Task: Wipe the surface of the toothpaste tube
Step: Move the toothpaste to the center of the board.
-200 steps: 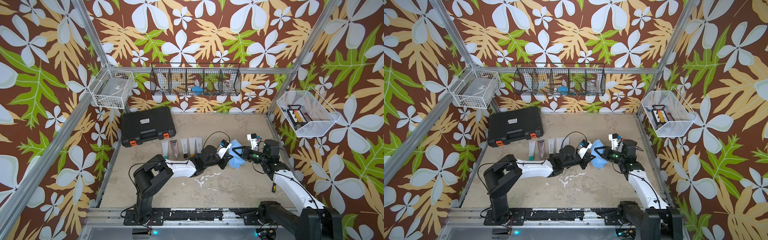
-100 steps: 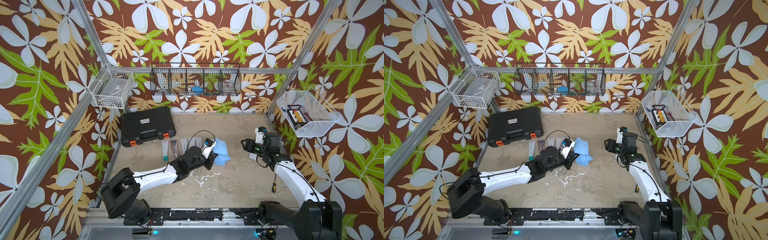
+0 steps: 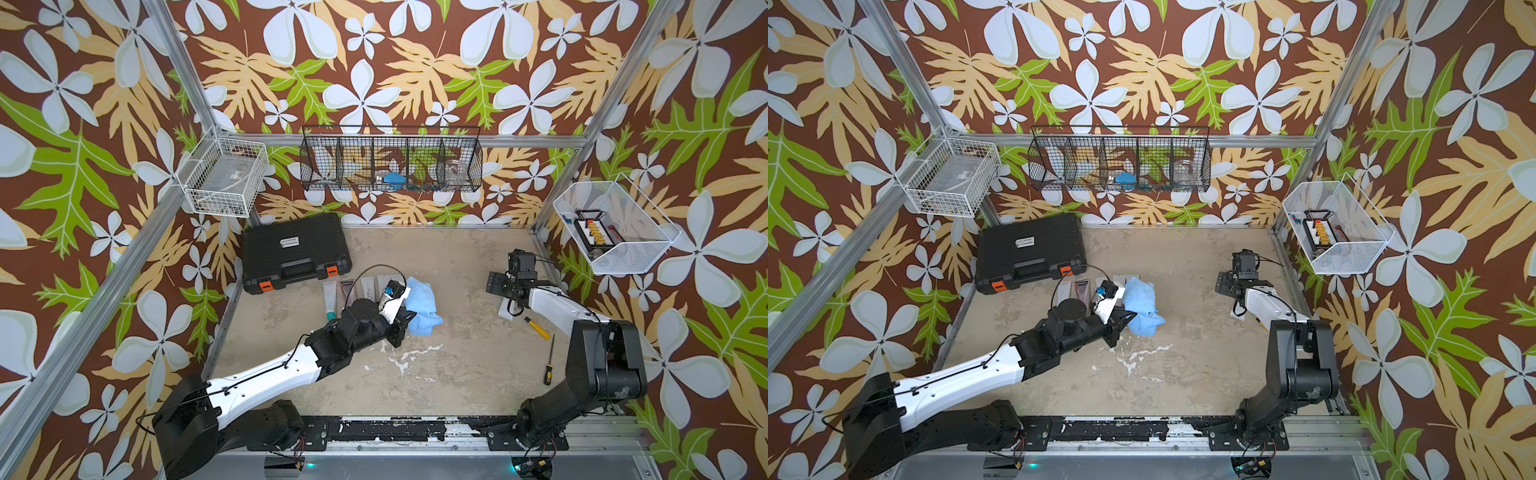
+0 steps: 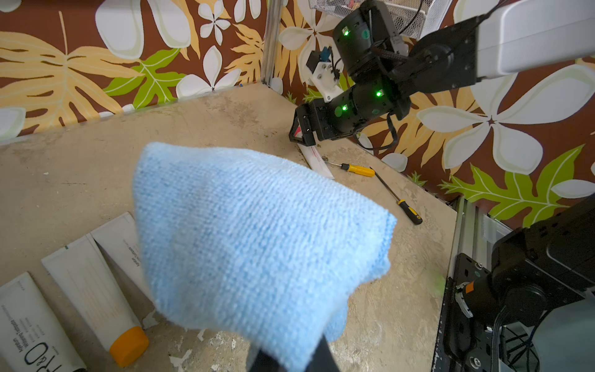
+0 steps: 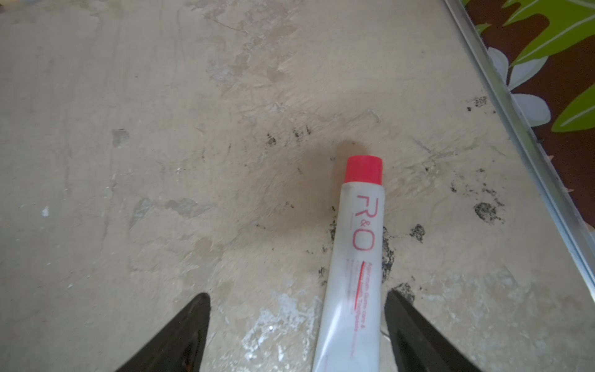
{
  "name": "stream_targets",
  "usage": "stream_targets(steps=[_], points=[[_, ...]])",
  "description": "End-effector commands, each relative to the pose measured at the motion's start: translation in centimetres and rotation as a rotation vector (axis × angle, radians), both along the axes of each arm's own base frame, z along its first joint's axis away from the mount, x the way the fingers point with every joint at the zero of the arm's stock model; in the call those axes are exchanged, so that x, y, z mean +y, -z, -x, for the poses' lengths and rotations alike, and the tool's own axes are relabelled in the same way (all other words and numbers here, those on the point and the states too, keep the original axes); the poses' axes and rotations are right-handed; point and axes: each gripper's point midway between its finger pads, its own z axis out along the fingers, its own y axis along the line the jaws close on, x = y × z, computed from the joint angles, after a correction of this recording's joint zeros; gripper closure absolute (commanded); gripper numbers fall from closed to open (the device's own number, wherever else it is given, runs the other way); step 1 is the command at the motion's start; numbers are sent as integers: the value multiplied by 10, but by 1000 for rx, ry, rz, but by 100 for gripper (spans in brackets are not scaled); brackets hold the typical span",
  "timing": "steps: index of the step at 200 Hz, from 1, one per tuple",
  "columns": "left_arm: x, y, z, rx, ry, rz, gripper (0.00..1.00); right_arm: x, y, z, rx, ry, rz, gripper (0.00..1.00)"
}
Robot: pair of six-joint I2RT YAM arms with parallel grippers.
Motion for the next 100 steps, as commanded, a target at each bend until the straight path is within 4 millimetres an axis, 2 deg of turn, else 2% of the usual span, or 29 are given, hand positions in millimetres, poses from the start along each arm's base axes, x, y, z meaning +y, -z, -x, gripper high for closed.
stream_targets(steps=[1, 31, 60, 100], points=[[6, 1, 2, -11, -5, -25, 100, -16, 5, -7, 10, 38, 33, 14], [11, -9, 5, -22, -7, -12, 100, -24, 22, -18, 65, 49, 52, 16], [12, -18, 7, -34, -4, 4, 100, -24, 32, -28, 65, 31, -20, 21], [11, -22, 8, -42, 8, 7, 100, -33, 43, -25, 111, 57, 15, 25]])
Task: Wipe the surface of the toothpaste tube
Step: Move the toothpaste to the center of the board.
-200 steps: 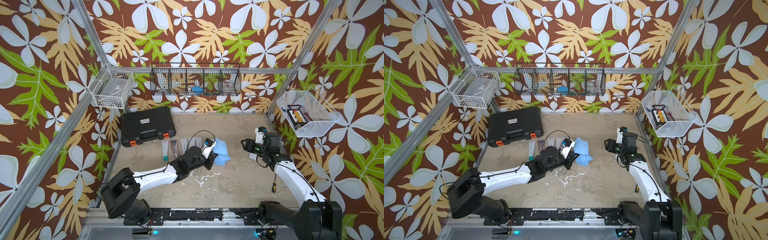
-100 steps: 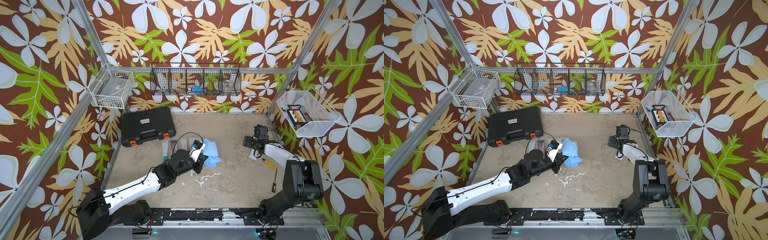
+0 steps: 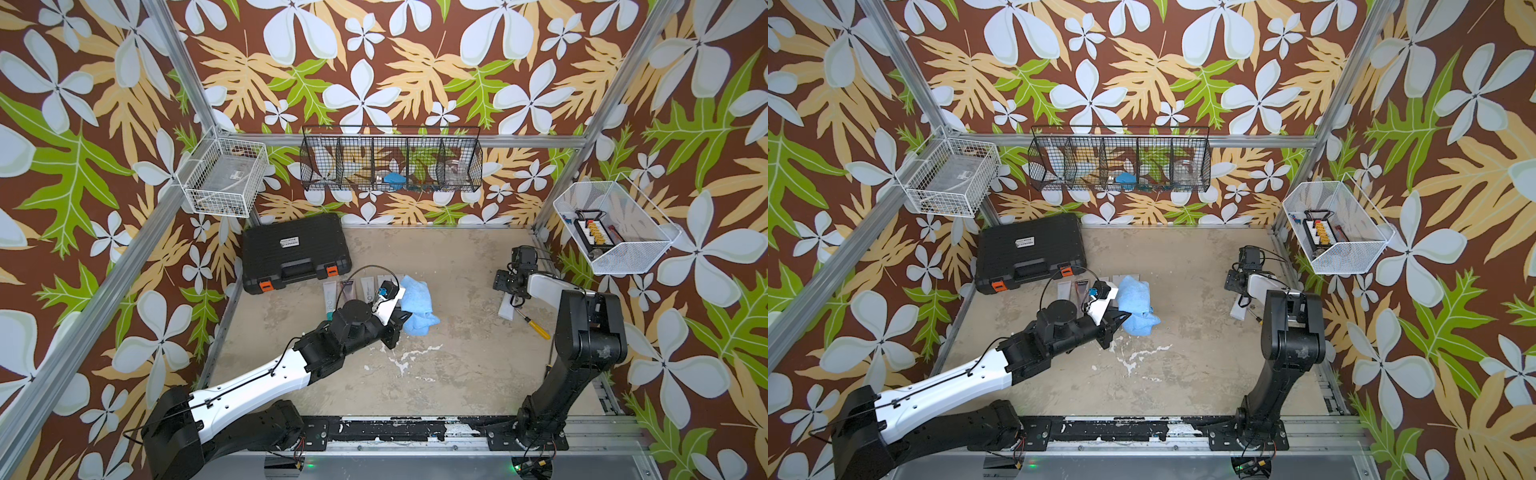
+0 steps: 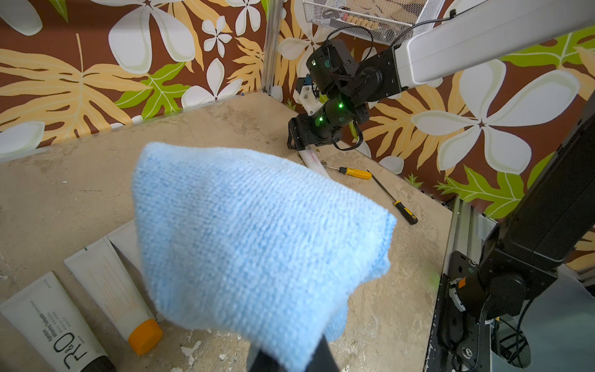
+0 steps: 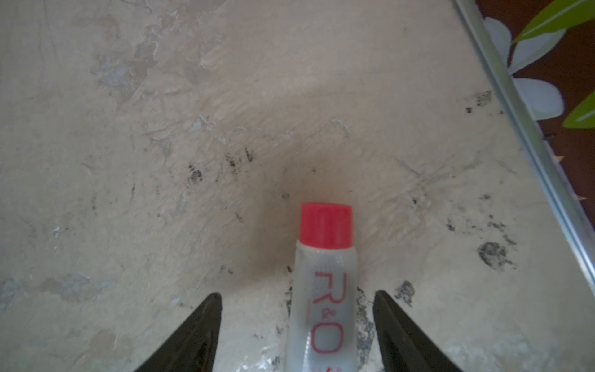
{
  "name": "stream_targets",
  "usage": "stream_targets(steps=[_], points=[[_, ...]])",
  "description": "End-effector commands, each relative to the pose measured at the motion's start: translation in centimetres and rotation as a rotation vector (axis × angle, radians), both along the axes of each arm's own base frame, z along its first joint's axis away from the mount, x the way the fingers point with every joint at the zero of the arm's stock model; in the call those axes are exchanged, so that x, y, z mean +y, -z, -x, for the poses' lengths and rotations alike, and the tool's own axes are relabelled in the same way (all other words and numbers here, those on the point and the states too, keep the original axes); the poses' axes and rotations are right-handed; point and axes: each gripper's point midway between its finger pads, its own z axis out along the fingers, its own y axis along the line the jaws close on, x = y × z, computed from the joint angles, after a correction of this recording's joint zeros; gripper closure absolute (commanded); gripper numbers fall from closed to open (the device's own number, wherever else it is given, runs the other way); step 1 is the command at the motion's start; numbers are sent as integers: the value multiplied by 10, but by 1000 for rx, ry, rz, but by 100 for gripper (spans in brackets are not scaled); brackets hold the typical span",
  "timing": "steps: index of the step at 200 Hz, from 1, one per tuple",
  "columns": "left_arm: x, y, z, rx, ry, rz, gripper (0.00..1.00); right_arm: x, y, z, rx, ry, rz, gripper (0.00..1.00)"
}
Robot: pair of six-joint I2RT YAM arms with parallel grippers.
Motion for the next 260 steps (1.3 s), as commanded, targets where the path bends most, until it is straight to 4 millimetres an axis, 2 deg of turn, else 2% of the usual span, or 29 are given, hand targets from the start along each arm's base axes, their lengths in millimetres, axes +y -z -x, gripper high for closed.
stream_targets(steps=[1, 42, 66, 90, 114, 146, 159, 179, 203, 226, 260], points=[[-1, -8, 0, -23, 8, 6, 100, -6, 4, 5, 30, 17, 27, 26], [0, -11, 2, -29, 15, 12, 100, -2, 14, 6, 53, 8, 7, 32], [0, -12, 3, -27, 21, 14, 100, -12, 16, 9, 71, 37, 53, 30], [0, -13, 4, -29, 24, 18, 100, -7, 19, 8, 75, 22, 30, 33], [0, -16, 6, -34, 36, 24, 100, 4, 21, 6, 72, -10, -27, 52], [0, -19, 10, -36, 50, 31, 100, 22, 19, 4, 61, -50, -64, 68], [0, -21, 10, -39, 51, 35, 100, 38, 19, 5, 54, -78, -105, 76], [-1, -21, 10, -37, 54, 37, 100, 66, 18, 9, 48, -115, -129, 75], [-1, -17, 10, -36, 55, 31, 100, 127, 24, 25, 36, -183, -248, 76], [0, -14, 8, -36, 42, 23, 100, 180, 25, 37, 45, -246, -262, 76], [3, -20, 9, -42, 36, 36, 100, 241, 16, 38, 23, -309, -288, 76]])
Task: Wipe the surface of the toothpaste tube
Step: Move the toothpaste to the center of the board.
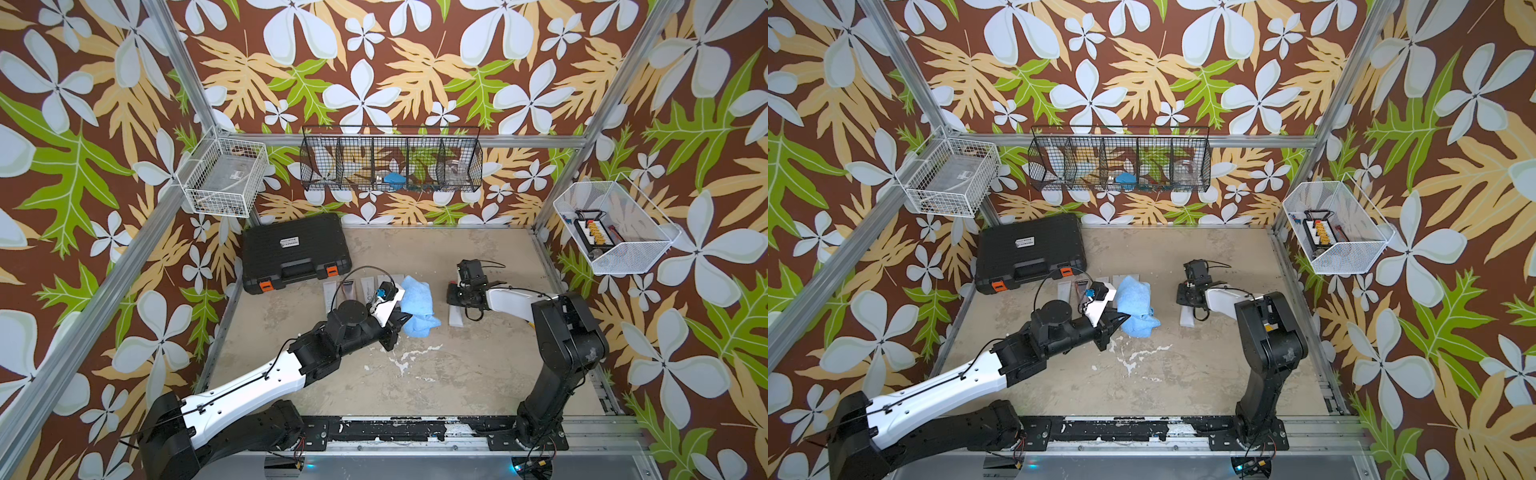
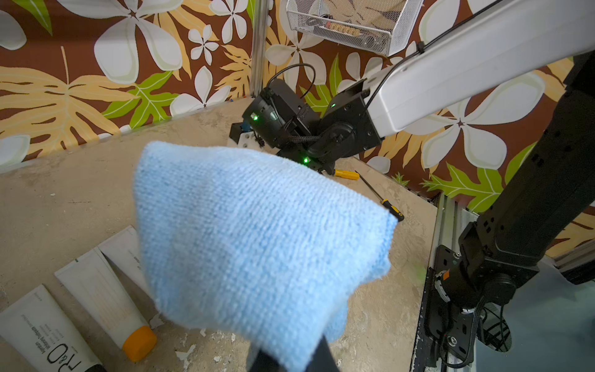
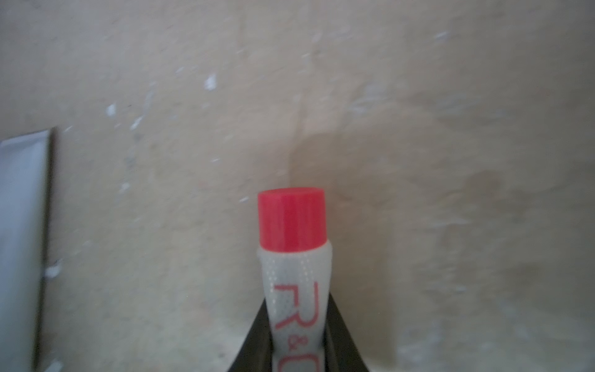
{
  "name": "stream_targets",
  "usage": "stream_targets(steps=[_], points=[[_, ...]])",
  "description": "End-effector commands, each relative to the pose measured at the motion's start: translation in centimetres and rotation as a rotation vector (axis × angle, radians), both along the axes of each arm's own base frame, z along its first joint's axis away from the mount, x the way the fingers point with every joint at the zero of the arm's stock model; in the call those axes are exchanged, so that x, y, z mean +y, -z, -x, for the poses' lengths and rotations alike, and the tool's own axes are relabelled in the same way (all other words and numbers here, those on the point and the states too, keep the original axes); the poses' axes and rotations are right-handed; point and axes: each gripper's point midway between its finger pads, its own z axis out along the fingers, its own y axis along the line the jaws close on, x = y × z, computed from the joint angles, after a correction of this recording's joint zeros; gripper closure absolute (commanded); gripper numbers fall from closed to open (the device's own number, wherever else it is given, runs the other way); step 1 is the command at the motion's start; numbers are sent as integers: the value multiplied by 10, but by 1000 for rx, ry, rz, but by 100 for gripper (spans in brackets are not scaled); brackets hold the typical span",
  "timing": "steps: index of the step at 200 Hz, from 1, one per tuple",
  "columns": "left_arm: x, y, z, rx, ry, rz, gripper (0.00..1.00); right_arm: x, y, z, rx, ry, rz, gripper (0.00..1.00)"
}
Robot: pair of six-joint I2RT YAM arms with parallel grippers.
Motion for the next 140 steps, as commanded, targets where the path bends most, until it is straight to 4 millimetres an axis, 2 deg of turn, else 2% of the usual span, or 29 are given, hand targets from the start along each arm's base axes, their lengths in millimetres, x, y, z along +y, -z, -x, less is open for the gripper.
stream_targets(steps=[1, 26, 47, 73, 93, 113, 140], points=[[2, -7, 0, -22, -8, 15, 100, 29, -2, 4, 17, 19, -42, 76], [7, -7, -1, -17, -29, 14, 100, 66, -2, 3, 17, -23, -57, 76], [10, -5, -1, -15, -42, 11, 100, 87, -2, 1, 16, -48, -68, 74], [15, -2, -3, -8, -72, 7, 100, 100, -5, 1, 16, -74, -88, 69], [17, -2, -4, -8, -82, 2, 100, 104, -12, 2, 5, -98, -104, 57], [18, -2, -4, -11, -81, 1, 100, 100, -35, 1, -39, -114, -112, 48], [17, 0, -6, -9, -87, -6, 100, 82, -86, 1, -111, -114, -188, 42]])
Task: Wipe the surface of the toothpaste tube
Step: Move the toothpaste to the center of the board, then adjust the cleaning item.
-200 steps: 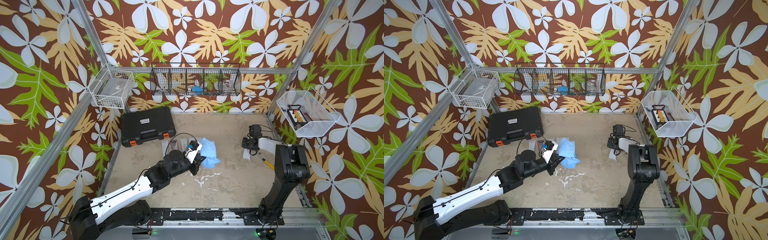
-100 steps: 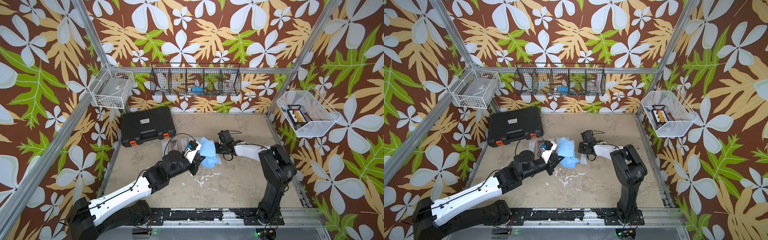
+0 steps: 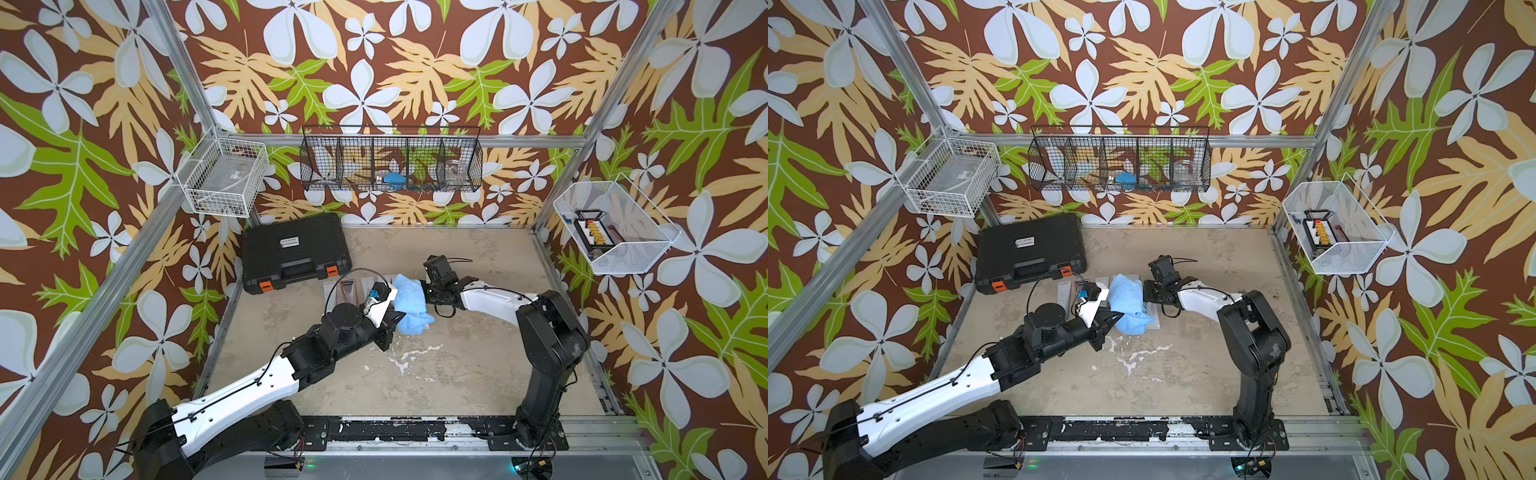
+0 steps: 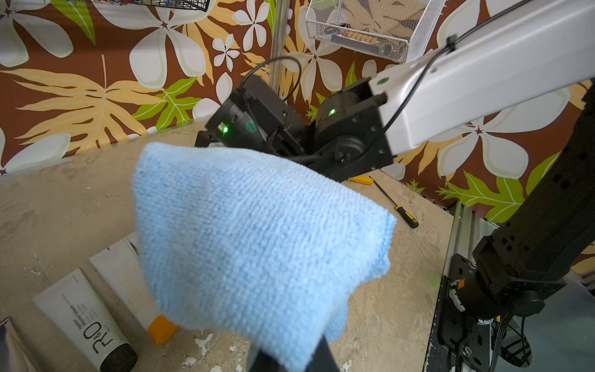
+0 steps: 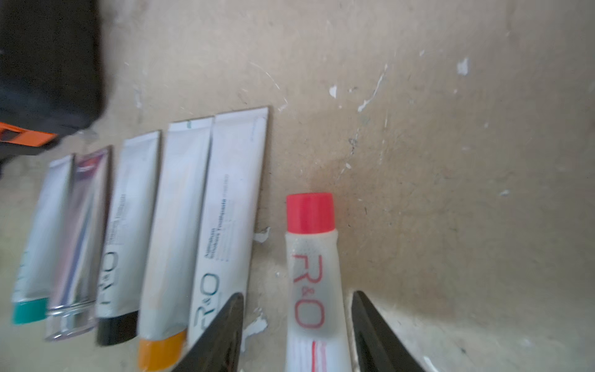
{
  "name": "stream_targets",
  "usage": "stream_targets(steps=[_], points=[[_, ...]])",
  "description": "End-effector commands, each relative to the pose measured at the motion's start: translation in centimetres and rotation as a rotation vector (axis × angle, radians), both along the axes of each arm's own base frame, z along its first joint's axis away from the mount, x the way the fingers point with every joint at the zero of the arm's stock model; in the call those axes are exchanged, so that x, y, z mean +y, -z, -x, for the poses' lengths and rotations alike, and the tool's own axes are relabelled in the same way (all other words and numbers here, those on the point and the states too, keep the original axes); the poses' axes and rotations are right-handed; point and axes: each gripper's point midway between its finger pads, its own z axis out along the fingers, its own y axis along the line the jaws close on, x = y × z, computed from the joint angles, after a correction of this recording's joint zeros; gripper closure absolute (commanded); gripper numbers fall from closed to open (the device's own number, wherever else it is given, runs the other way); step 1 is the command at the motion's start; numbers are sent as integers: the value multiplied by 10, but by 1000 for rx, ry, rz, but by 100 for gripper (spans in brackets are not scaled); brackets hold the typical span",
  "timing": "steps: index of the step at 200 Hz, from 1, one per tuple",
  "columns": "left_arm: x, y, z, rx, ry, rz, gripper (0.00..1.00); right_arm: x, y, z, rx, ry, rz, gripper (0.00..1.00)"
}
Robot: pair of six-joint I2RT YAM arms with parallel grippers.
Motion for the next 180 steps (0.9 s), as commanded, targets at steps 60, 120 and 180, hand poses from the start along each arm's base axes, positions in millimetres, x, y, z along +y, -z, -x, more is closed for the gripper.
stream_targets(steps=[60, 120, 180], points=[[-15, 22, -10, -61, 29, -26, 100, -29, -159, 52, -150, -149, -403, 40], [-37, 29, -21, -133, 80, -75, 100, 4, -176, 132, -42, -356, -710, 39], [-54, 39, -24, -151, 140, -132, 100, 14, -162, 151, 12, -391, -752, 38]])
